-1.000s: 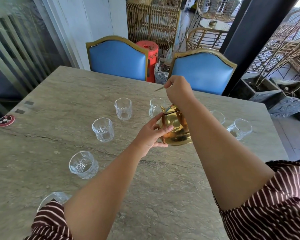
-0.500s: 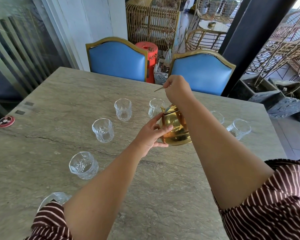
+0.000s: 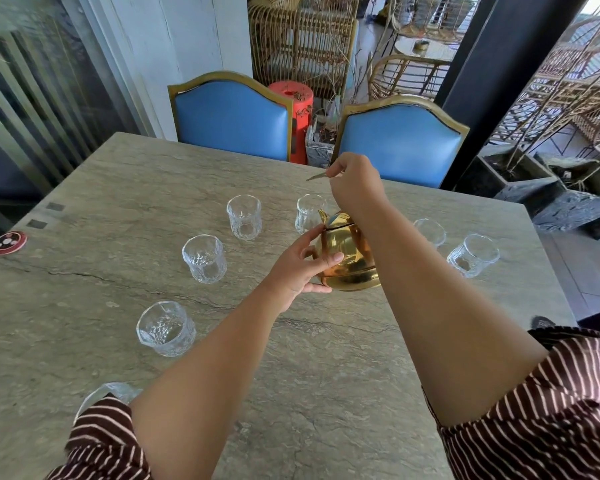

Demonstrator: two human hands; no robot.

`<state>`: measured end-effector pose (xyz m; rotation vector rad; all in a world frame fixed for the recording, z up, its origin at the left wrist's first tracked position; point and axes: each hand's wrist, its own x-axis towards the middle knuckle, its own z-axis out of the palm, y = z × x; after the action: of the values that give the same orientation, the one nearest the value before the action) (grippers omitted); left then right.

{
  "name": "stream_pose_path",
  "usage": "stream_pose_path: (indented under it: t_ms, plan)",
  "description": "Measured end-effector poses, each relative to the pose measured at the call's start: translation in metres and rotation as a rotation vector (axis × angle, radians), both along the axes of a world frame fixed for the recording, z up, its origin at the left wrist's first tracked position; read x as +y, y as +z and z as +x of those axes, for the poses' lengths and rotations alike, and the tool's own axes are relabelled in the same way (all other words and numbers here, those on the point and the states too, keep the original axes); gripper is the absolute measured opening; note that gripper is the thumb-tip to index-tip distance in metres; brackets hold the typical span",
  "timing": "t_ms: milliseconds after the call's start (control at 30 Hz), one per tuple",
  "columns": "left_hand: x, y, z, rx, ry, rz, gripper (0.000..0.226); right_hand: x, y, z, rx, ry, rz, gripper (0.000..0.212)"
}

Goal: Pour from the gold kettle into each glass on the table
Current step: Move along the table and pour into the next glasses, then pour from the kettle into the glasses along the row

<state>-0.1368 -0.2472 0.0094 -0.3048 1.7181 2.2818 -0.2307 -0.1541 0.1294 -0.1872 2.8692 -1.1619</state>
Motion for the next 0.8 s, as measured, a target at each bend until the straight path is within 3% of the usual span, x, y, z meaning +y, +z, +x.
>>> stream_pose_path:
  t_ms: [100, 333, 700, 800]
  plan:
    - [0.001, 0.0, 0.001, 0.007, 0.01, -0.042, 0.074, 0.008, -0.008, 0.007, 0.004, -0.031, -0.086, 0.031]
    - [0.005, 0.002, 0.007, 0.052, -0.002, -0.154, 0.073, 0.025, -0.025, 0.026, -0.014, -0.14, -0.277, 0.023]
    - [-0.027, -0.006, 0.04, 0.187, 0.049, -0.542, 0.093, 0.021, -0.038, 0.053, 0.0, -0.132, -0.508, 0.015]
    - [-0.039, -0.006, 0.051, 0.175, 0.044, -0.532, 0.096, 0.009, -0.035, 0.055, -0.016, -0.065, -0.54, 0.015]
